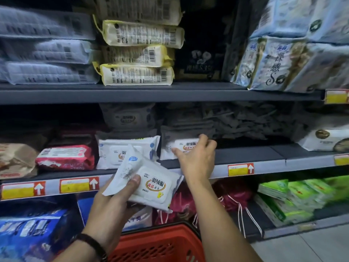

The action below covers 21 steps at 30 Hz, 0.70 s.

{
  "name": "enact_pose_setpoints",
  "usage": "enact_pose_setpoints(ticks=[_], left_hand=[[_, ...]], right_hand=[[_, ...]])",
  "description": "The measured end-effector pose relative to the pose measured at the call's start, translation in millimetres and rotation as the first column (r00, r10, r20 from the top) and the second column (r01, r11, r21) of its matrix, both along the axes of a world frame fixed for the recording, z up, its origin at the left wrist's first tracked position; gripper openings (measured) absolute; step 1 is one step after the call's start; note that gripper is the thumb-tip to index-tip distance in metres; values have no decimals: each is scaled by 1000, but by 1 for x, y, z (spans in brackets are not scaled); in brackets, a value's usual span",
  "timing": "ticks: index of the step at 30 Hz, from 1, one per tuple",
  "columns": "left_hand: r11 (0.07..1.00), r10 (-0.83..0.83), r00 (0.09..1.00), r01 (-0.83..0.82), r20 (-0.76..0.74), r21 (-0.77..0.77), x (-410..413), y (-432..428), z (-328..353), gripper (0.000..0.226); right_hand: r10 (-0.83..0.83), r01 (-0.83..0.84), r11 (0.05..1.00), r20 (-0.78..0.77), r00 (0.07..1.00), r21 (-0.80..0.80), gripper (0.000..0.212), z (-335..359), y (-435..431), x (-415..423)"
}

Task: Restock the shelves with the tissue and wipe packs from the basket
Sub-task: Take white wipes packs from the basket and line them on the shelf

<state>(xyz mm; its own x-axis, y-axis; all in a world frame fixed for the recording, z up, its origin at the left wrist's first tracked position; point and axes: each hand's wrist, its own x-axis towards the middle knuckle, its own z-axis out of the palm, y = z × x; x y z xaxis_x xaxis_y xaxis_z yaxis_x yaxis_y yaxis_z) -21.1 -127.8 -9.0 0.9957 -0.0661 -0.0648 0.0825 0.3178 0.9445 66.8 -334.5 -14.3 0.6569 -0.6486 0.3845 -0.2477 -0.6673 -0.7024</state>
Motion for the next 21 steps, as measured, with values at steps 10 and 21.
enact_pose_setpoints(ticks=[10, 21], left_hand=[[958, -28, 993, -7, -116, -288, -2, -53, 24, 47], [997, -11, 1000, 11, 2, -82, 31, -95, 43, 24]], right_hand=[[181, -193, 925, 67, 981, 327, 42, 51, -60, -50], [494, -590, 564, 337, 802, 578, 21, 44, -99, -77]])
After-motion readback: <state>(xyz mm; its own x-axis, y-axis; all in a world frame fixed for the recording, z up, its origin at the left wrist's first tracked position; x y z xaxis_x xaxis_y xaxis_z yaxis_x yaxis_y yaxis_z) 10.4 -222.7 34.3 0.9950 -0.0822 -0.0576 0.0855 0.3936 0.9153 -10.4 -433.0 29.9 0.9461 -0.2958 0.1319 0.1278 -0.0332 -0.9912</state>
